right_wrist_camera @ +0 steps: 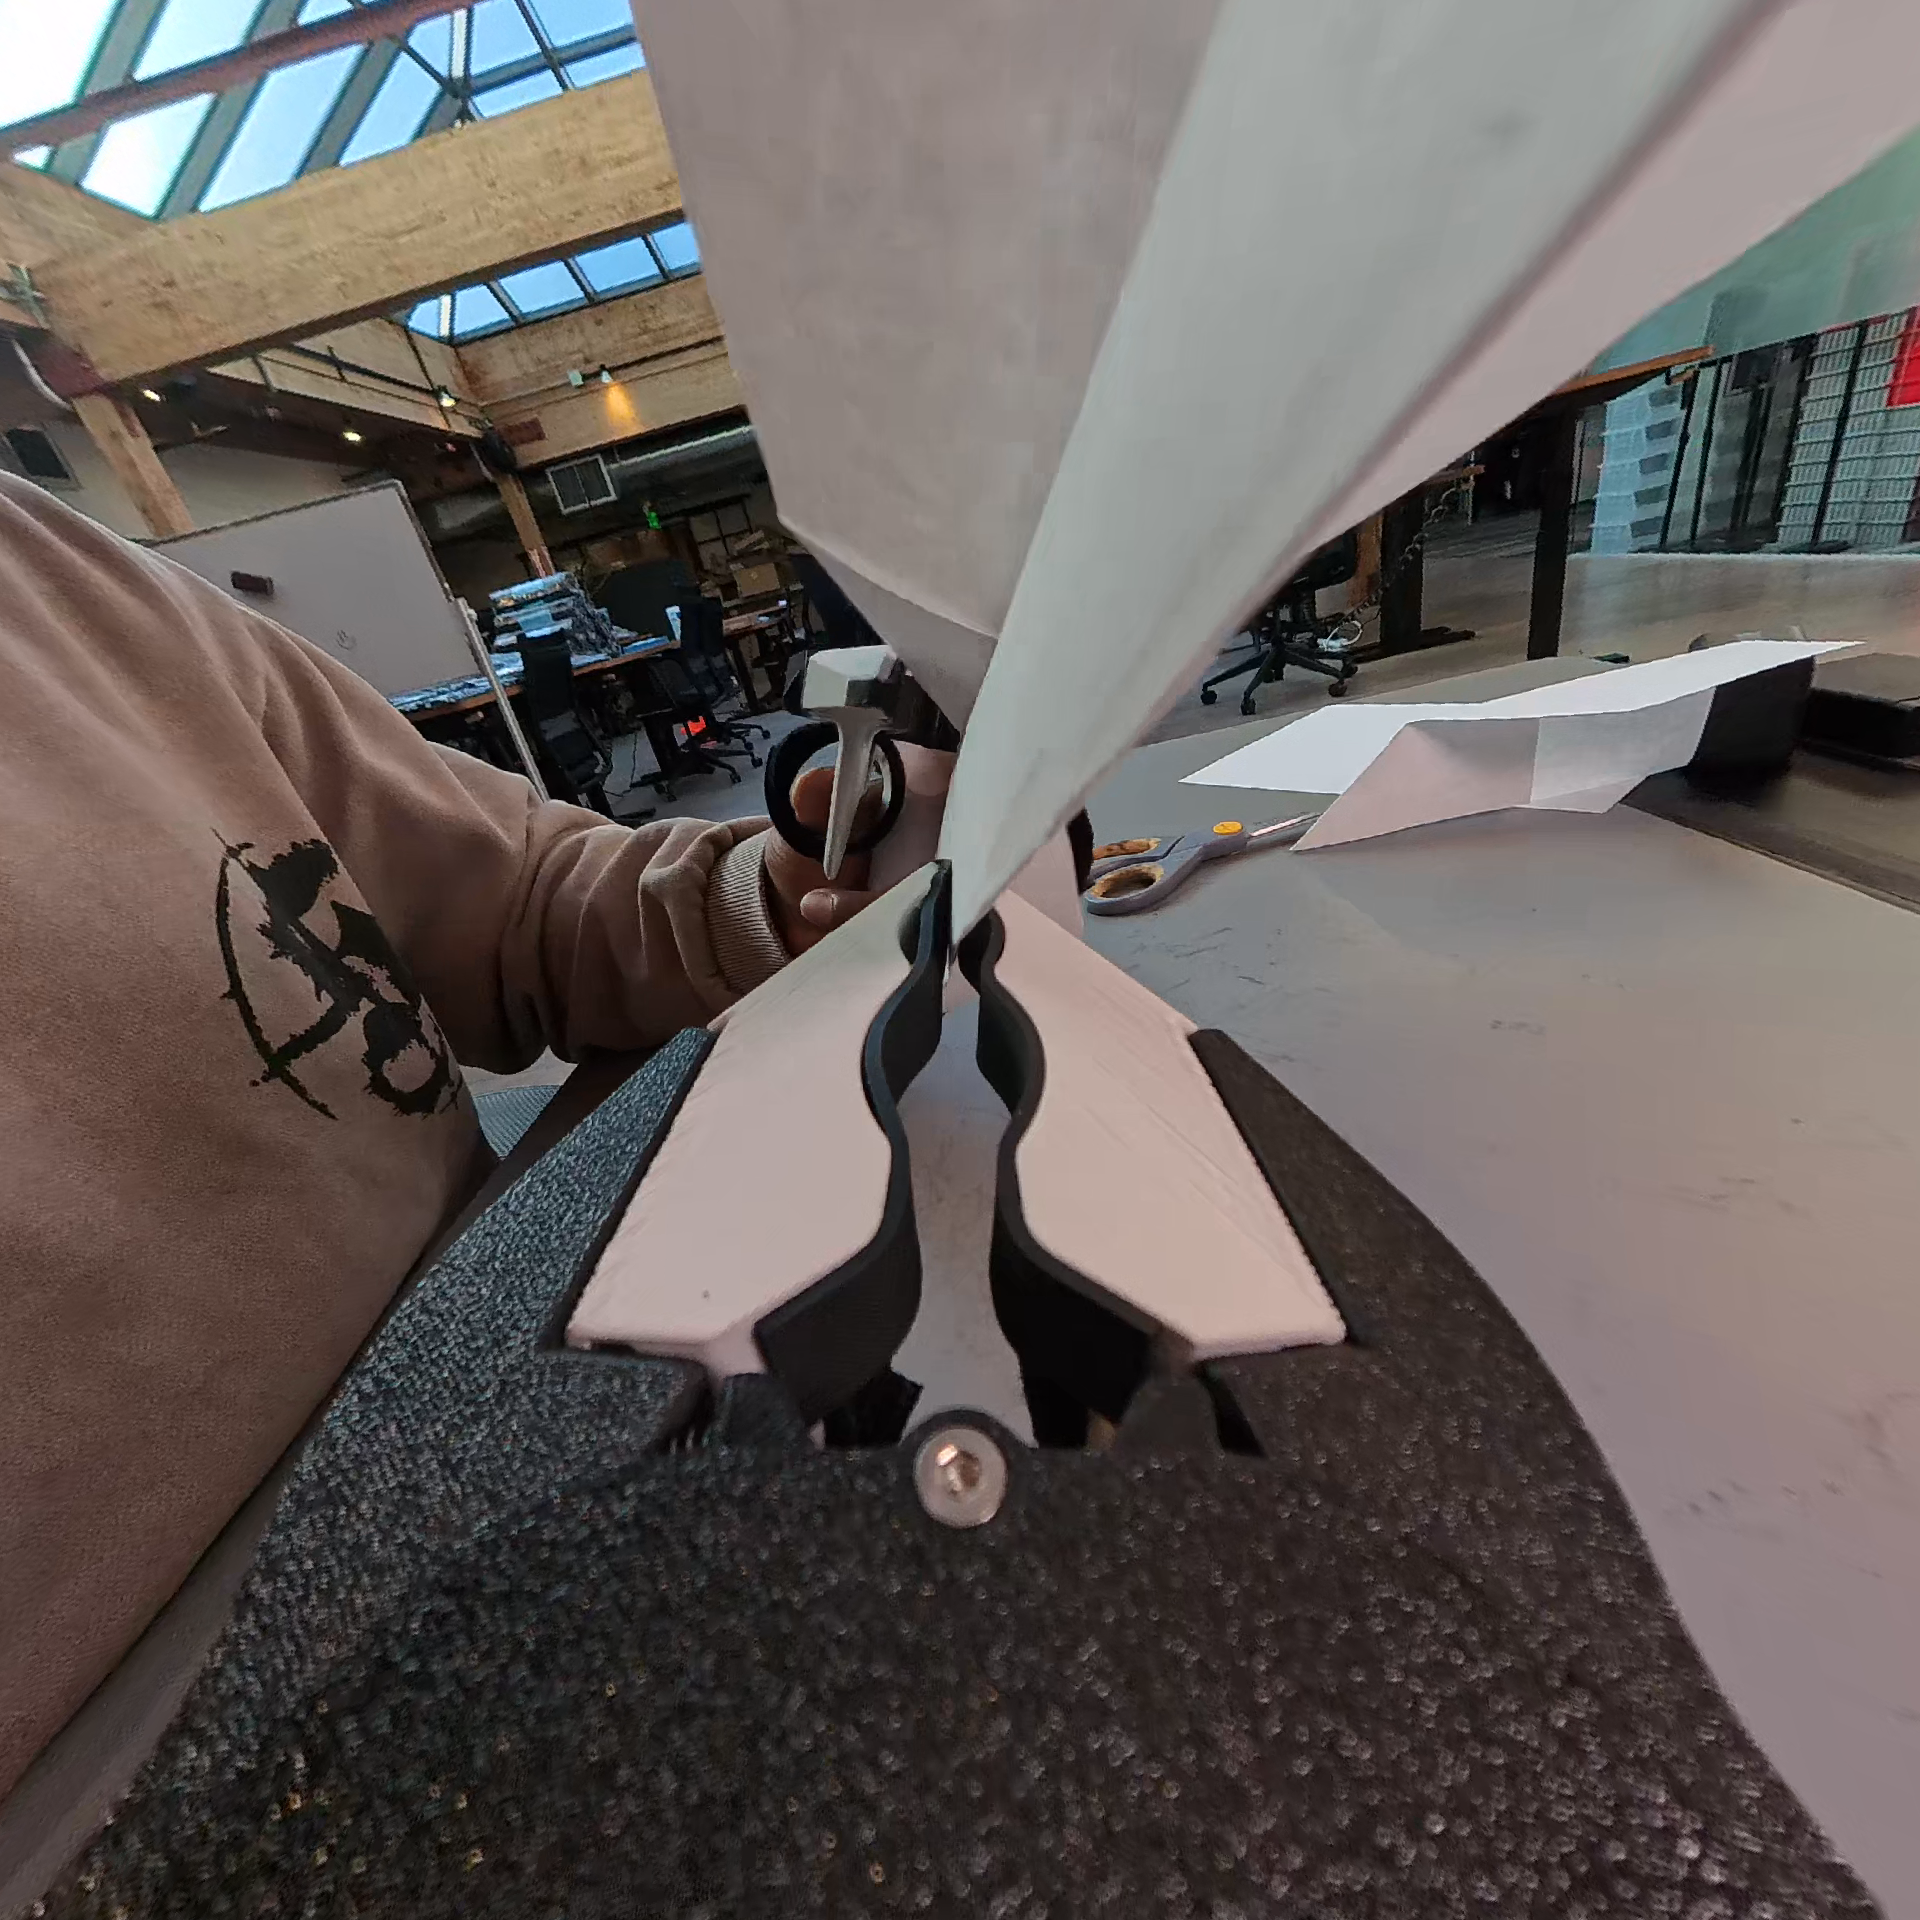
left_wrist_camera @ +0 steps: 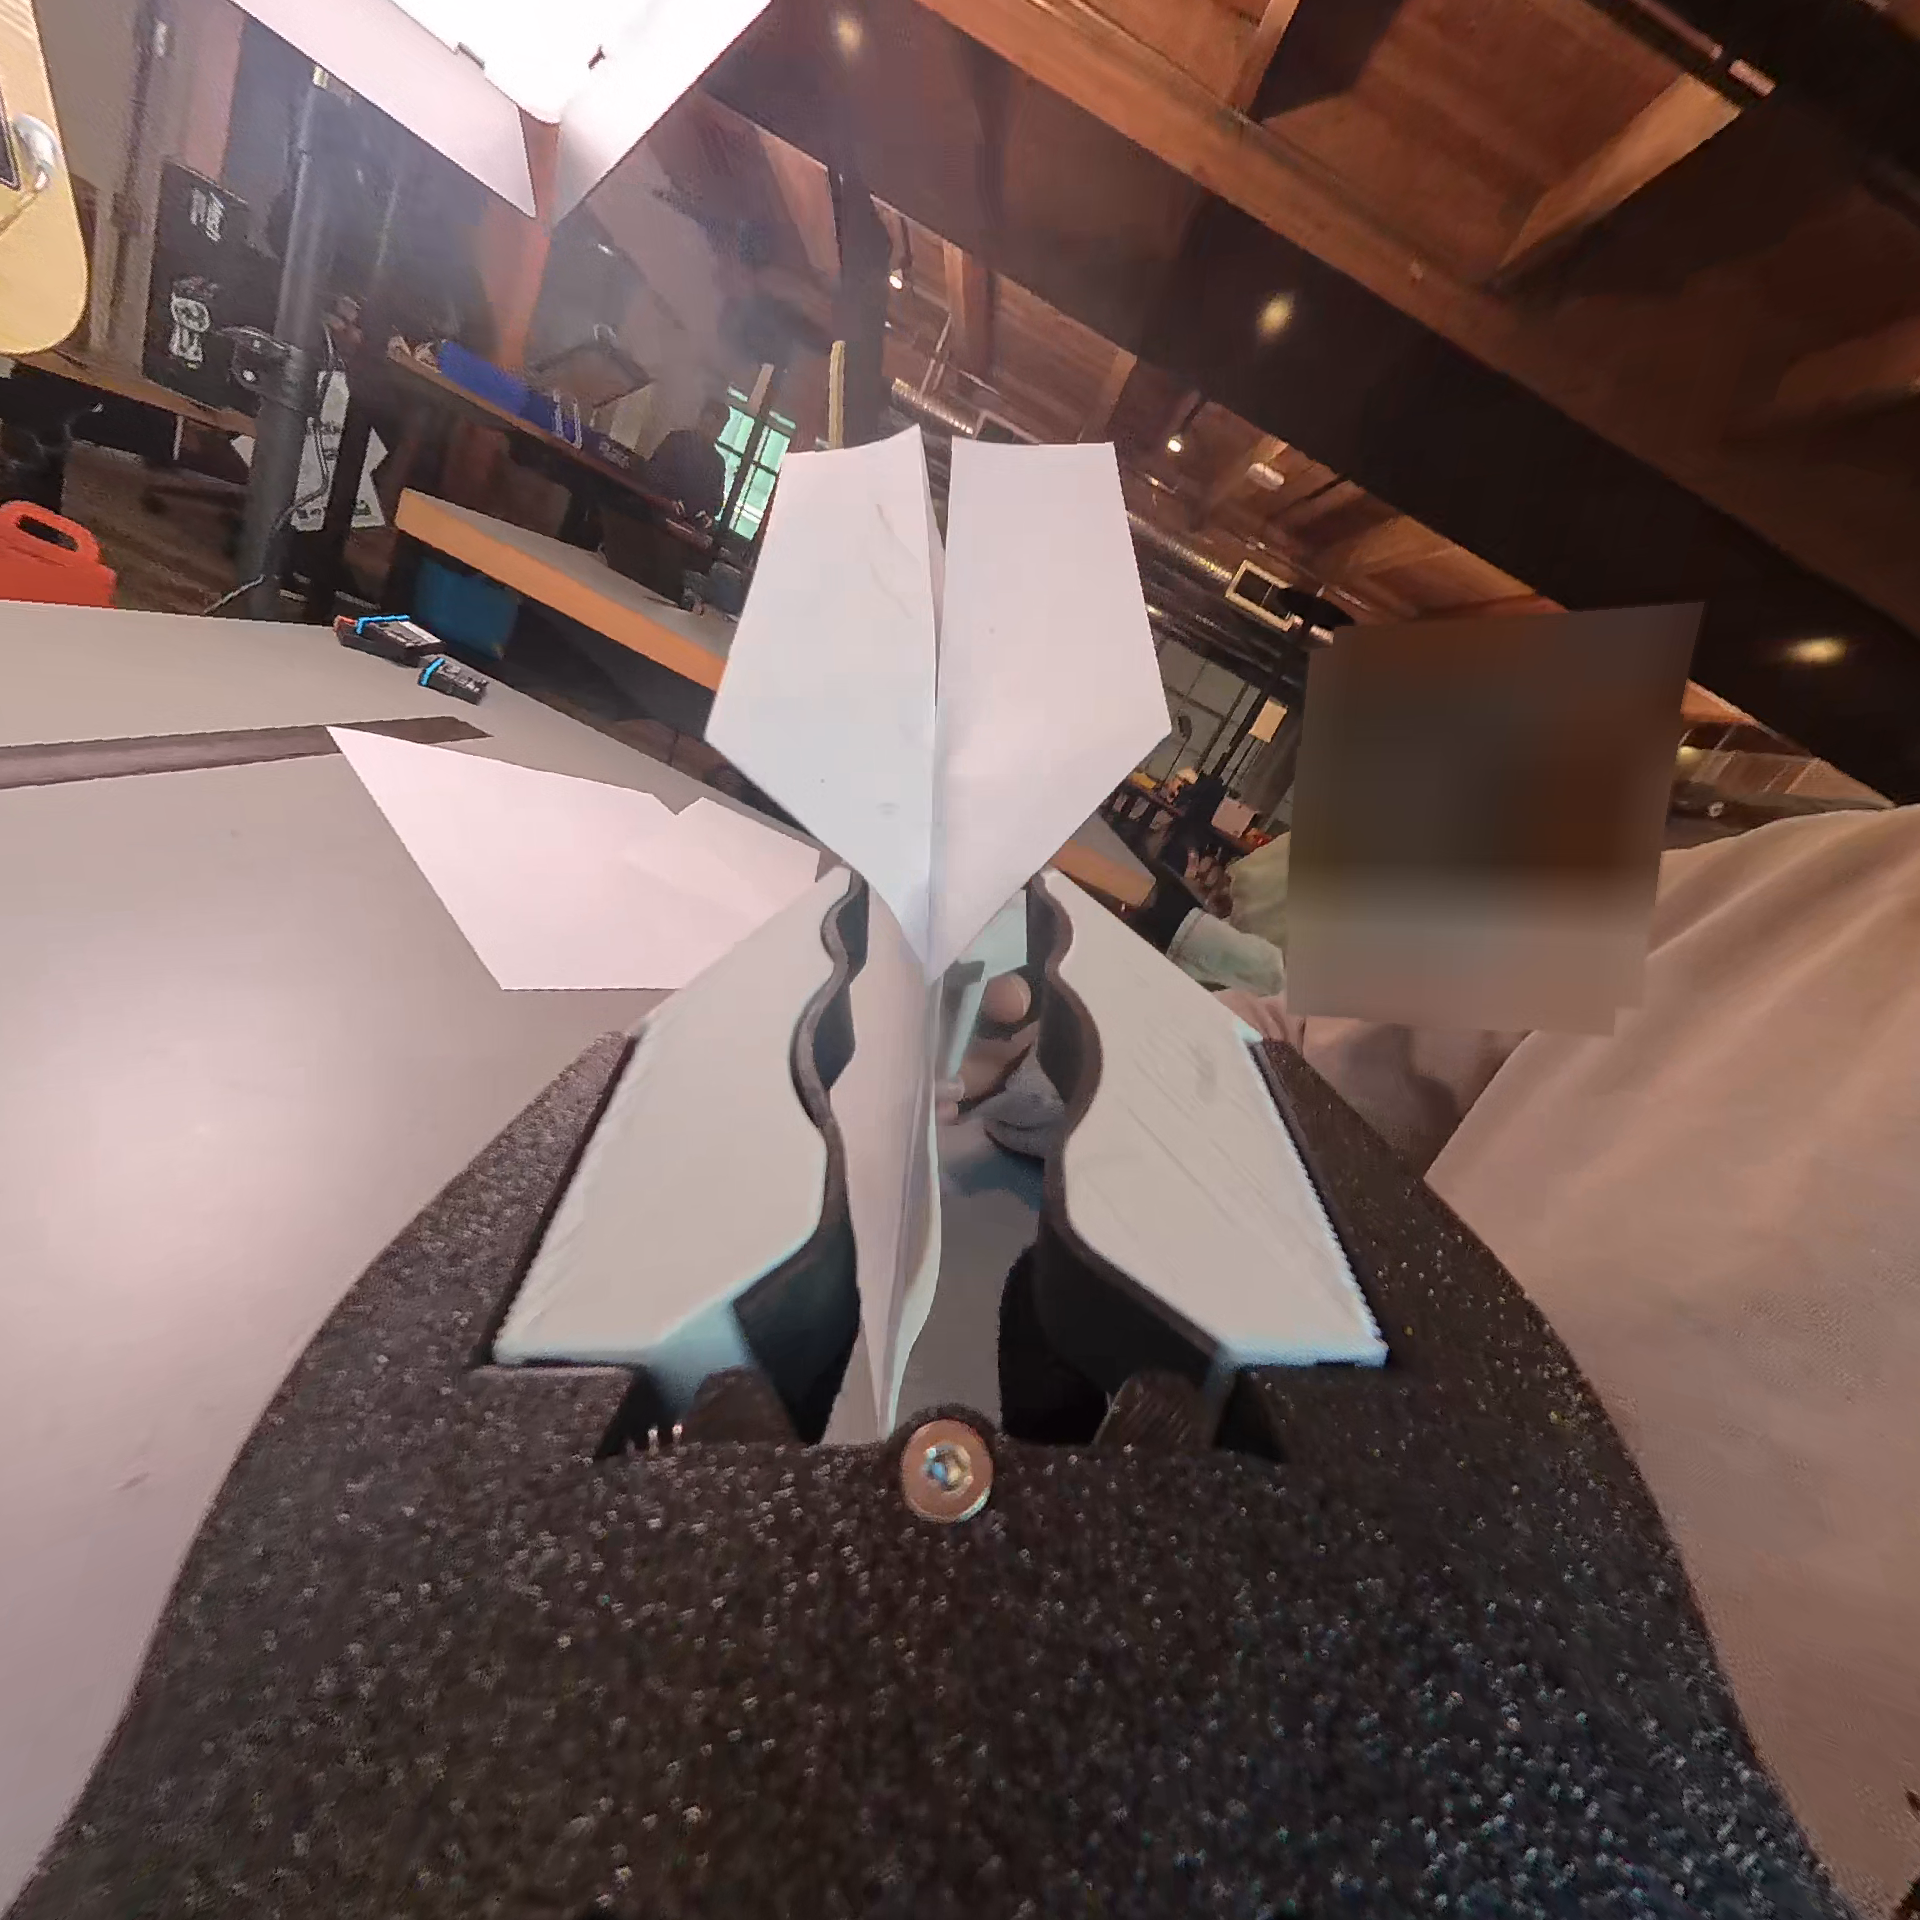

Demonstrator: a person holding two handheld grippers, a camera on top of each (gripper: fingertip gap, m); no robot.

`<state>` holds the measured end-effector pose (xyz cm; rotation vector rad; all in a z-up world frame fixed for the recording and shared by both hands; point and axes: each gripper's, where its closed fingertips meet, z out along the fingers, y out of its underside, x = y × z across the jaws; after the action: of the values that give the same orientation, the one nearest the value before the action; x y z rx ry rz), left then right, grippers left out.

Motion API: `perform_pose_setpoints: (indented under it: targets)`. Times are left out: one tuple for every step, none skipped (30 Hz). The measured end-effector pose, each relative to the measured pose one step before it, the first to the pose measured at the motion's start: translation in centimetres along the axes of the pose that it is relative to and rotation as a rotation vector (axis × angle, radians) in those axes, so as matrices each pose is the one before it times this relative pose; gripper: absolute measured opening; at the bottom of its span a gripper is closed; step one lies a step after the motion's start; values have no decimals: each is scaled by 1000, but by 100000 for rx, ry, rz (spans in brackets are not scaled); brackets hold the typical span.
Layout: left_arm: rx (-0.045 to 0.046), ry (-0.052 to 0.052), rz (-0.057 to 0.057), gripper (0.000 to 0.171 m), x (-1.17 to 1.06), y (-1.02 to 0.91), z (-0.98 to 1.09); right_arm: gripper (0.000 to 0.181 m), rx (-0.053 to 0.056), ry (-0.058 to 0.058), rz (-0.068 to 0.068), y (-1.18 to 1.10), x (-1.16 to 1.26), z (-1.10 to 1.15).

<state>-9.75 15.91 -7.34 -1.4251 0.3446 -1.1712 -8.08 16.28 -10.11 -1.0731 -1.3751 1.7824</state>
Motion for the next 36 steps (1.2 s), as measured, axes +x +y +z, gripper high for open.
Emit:
perform_pose_setpoints:
  targets:
    - [-1643, -354, 2035, 29, 92, 210, 70, 0, 415, -266, 270, -47, -22, -68]
    - [-770, -1079, 1865, 28, -17, 52, 55, 0, 25, -357, 537, -2, -23, -32]
    - [-49, -1149, 1371, 26, -47, -73, 20, 0, -3, -273, 397, 29, -18, -15]
    - [238, -481, 539, 23, -10, -114, -43, 0, -86, -87, 140, 36, 2, -19]
    - [722, -146, -102, 19, -34, -174, -106, 0, -326, 64, 97, 84, 35, 16]
    - [1150, -382, -555, 16, -109, -206, -159, 0, -286, -170, 18, 74, -11, 29]
    - [1129, -200, -849, 13, -117, -148, -141, 0, -350, -344, 142, 98, -50, 50]
    - [425, 381, -704, 11, -16, -29, -92, 0, -217, -250, 253, 74, -32, 42]
    - [174, -107, -121, 8, -36, 4, -49, 0, -246, -95, 259, 85, -4, 25]
    - [11, -427, 529, 5, -37, 44, -23, 0, -251, -343, 346, 62, -14, -15]
    - [-417, 136, 650, 3, 50, 88, -4, 0, -347, -473, 457, 68, -15, -36]
    - [-726, 334, 497, 2, 66, 105, 2, 0, -347, -61, 419, 53, 50, -62]
    - [-797, -418, 581, 2, -51, 97, -16, 0, -218, 881, -82, 5, 167, -61]
    - [-560, -848, 777, 1, -131, 59, -59, 0, 224, 879, -404, -69, 139, -71]
    - [-142, -695, 542, 1, -133, 4, -95, 2, 489, 403, -46, -126, 70, -87]
    - [88, -307, 89, 1, -96, -32, -108, 3, 849, 355, 193, -211, 79, -113]
    - [-38, -309, -78, 1, -120, -41, -120, 7, 1322, 864, 281, -282, 162, -157]
    - [-303, -160, -48, 0, -102, -10, -109, 12, 1478, 1267, 615, -315, 256, -164]
    - [-626, 14, 74, 1, -64, 42, -85, 16, 1488, 734, 882, -304, 207, -180]
    - [-792, -255, 506, 0, -76, 86, -54, 18, 1653, 80, 919, -347, 107, -196]
    - [-706, -877, 1052, 1, -125, 87, -31, 18, 1990, -229, 771, -411, 48, -214]
    - [-736, -768, 1174, 1, -85, 97, -8, 16, 2014, 14, 672, -411, 73, -226]
    - [-745, 74, 867, 1, 54, 91, 21, 7, 1790, 71, 763, -383, 113, -258]
    - [-748, 419, 660, 1, 138, 83, 60, 0, 1190, -1418, 498, -286, -107, -252]
    - [-1039, 374, 862, 1, 157, 135, 109, 0, 362, -2244, 829, -147, -244, -149]
    - [-765, 447, 1032, 1, 206, 122, 121, 0, 483, -2263, 818, -157, -263, -126]
    - [-384, 932, 747, 2, 270, 63, 102, 0, 818, -1928, 401, -175, -252, -106]
    - [-231, 1673, 321, 4, 356, 44, 106, 0, 899, -2284, 755, -150, -302, -87]
    - [-259, 1556, -94, 8, 303, 44, 87, 0, 1128, -1677, 1056, -161, -182, -76]
    - [-540, 479, -138, 13, 116, 94, 91, 0, 1491, -972, 605, -193, -96, -98]
    - [-821, 253, 264, 17, 93, 159, 100, 0, 1786, -303, 204, -233, 4, -114]
    - [-996, 201, 485, 17, 99, 228, 128, 0, 1594, 524, 120, -237, 129, -138]
    - [-951, -218, 546, 17, 67, 243, 167, 0, 607, 398, 348, -104, 138, -112]
    - [-797, -730, 756, 17, -6, 199, 152, 0, -346, 192, 189, 53, 86, -61]
    - [-316, -825, 940, 17, -15, 85, 103, 0, -802, -7, -20, 156, 33, 0]
    - [40, -1031, 714, 17, -79, -10, 38, 0, -763, -381, 266, 169, -35, 58]
